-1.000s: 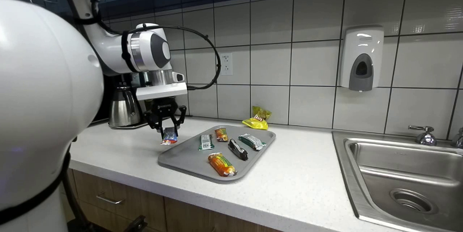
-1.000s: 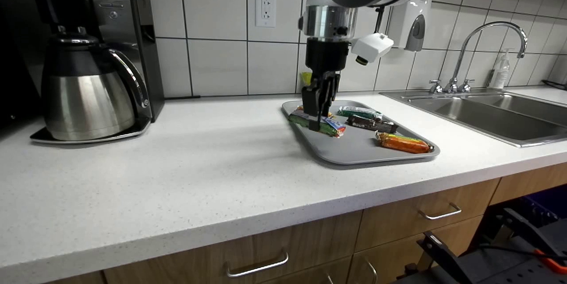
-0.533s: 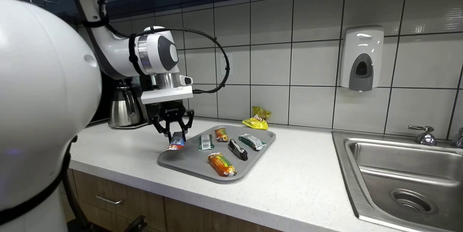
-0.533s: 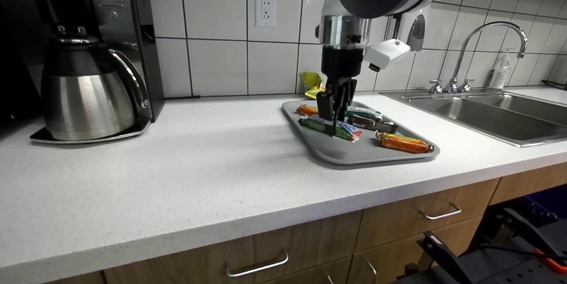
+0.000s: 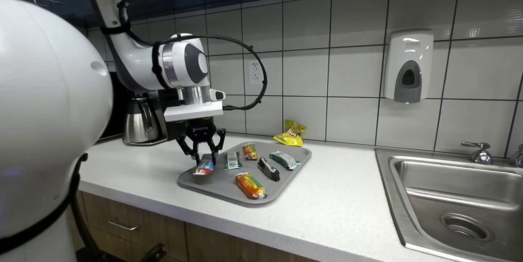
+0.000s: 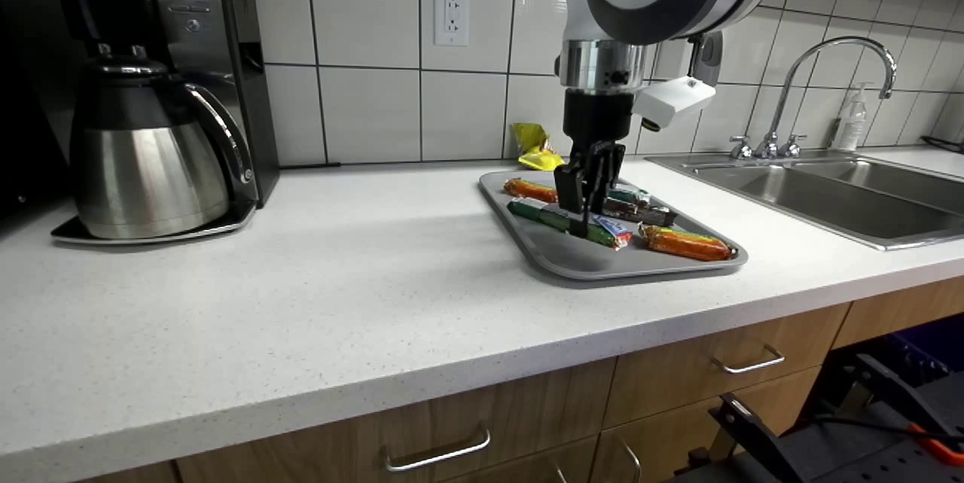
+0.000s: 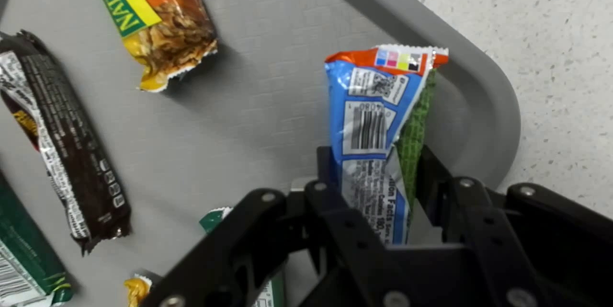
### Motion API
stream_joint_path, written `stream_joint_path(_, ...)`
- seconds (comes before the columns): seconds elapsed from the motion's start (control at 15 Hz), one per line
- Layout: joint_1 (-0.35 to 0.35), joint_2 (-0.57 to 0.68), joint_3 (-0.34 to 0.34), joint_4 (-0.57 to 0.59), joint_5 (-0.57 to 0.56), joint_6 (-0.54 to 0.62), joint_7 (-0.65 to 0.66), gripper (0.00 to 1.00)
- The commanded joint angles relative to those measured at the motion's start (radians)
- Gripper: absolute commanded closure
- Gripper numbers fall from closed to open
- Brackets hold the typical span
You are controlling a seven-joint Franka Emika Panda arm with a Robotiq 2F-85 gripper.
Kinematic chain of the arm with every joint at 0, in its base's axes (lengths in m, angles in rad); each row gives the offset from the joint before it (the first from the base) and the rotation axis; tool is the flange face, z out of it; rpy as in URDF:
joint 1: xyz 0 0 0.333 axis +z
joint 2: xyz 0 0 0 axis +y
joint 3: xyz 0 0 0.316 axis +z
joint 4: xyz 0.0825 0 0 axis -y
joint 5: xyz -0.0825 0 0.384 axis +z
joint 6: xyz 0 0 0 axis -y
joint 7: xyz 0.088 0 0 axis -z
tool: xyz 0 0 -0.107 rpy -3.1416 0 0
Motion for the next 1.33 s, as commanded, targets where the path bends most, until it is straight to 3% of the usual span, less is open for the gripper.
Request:
stream_joint_path(0.0,-0.019,0.007,-0.002,-0.008,-0.021,0.032,0.027,0.81)
stream_joint_path(0.53,-0.025,0.063,-0.013,0.003,-0.025,0.072,0.042,0.81)
stream_joint_path(0.6,-0.024,0.063,-0.013,0.003,-0.024,0.069,0.042,0.43)
stream_joint_path(0.67,-0.022,0.062,-0.014,0.002,-0.029,0.070,0.046,0.31)
stream_joint_path(0.93,-0.019,0.035,-0.011,-0.006,-0.029,0.070,0.042,0.03)
stream_joint_path(1.27,-0.013,-0.020,-0.007,-0.013,-0.067,0.054,0.065,0.00)
